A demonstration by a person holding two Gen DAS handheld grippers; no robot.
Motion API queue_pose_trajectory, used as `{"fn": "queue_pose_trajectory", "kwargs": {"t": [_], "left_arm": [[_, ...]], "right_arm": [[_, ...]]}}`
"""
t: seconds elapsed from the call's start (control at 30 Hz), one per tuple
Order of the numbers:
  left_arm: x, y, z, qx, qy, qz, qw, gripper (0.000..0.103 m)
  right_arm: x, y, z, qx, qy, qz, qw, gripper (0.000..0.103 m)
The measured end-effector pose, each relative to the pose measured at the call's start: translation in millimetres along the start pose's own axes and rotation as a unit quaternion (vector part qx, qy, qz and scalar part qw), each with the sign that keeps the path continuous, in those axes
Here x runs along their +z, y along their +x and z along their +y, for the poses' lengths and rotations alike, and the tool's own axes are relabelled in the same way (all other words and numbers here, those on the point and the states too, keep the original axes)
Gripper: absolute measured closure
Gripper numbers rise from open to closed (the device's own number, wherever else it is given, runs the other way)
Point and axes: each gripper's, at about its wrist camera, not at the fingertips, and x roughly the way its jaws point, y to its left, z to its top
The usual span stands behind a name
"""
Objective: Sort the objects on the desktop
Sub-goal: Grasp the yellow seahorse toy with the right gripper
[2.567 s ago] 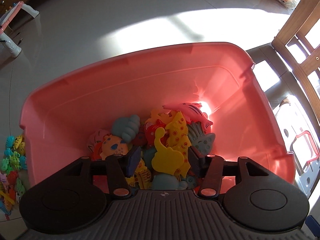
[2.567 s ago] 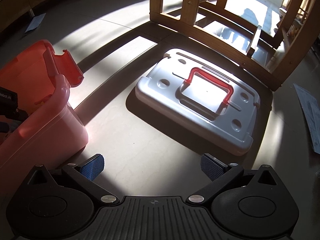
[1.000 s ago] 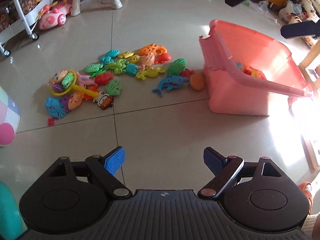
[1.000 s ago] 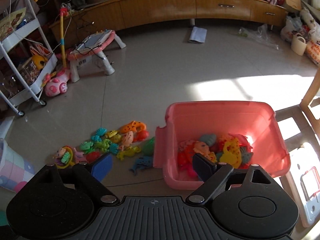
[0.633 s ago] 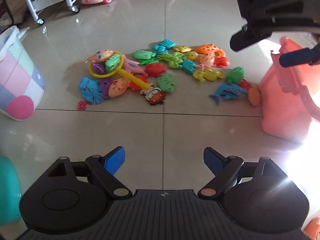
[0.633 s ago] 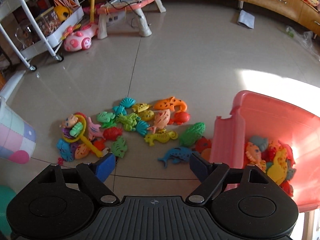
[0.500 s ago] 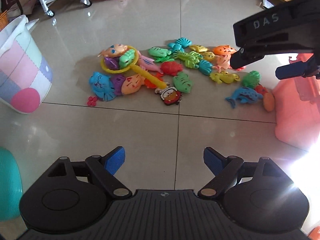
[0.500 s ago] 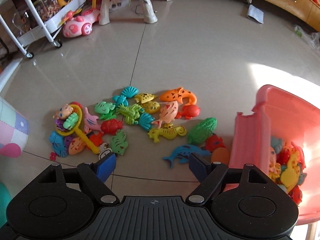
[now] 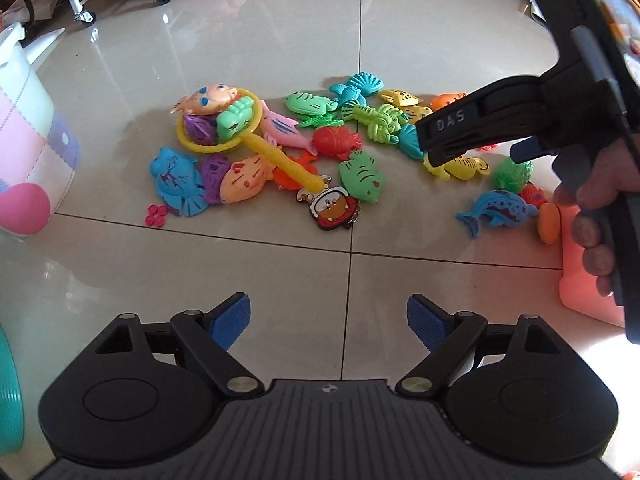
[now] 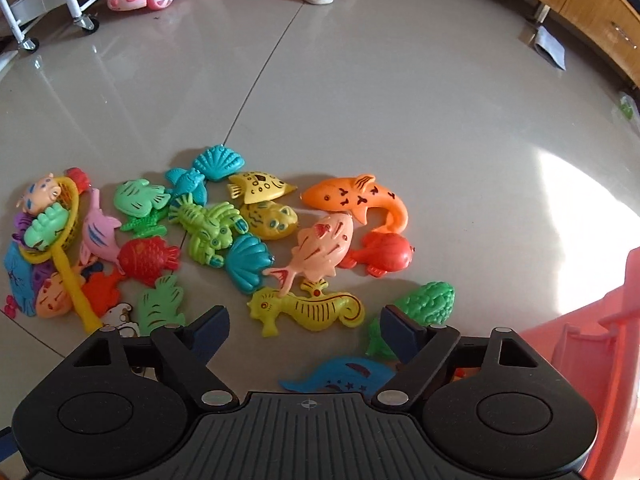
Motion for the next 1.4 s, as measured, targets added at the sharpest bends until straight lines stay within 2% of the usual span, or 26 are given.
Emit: {"fn": "queue_pose_trajectory", "kwargs": {"t": [0.13, 0.23, 0.37, 0.43, 0.5, 0.7, 0.87, 0.9, 1.23, 1.4], "left_arm": [[2.9, 5.2, 1.8, -0.007, -0.006, 0.003, 1.0, 0.015], [4.0, 9.3, 1.6, -0.004, -0.008, 0.005, 0.9999, 0.015], [4.2, 11.6, 1.0, -0.004, -0.011, 0.007, 0.9999, 0.015], [4.3, 12.9, 0.2, -0.002, -0.007, 0.01, 0.9999, 0.015], [4.5, 12.6, -1.5, -0.001, -0.006, 0.013, 0.9999, 0.015], [4.9, 6.7, -7.8, -0.005, 0.005, 0.005, 1.0, 0.015], [6.1, 3.3, -7.9, 0.0, -0.006, 0.008, 1.0, 0.015], [6.7, 1.8, -8.0, 0.0, -0.008, 0.007, 0.9999, 0.015], [7.2, -29.1, -25.6, -0.002, 0.019, -0.011, 0.9998, 0.015], [9.3, -59.1, -38.6, -0.008, 0.035, -0.037, 0.9987, 0.015]], "right_arm": [[-1.1, 16.3, -6.2, 0.022, 0.008, 0.007, 1.0, 0.031], [-6.1, 25.6, -6.4, 0.033, 0.009, 0.018, 0.999, 0.041], [-13.6, 26.7, -6.9, 0.035, 0.007, 0.001, 0.999, 0.051], [-14.2, 25.4, -8.7, 0.036, 0.006, -0.002, 0.999, 0.06], [-15.5, 24.1, -11.1, 0.038, 0.009, -0.005, 0.999, 0.083], [-23.9, 17.1, -21.2, 0.048, 0.017, -0.013, 0.999, 0.084], [-26.2, -8.8, -30.7, 0.059, 0.025, -0.033, 0.997, 0.084], [-26.6, -14.2, -32.6, 0.062, 0.027, -0.037, 0.997, 0.093], [-45.9, -83.8, -52.6, 0.088, 0.036, -0.068, 0.993, 0.095], [-34.6, -123.9, -47.3, 0.097, 0.044, -0.1, 0.989, 0.095]]}}
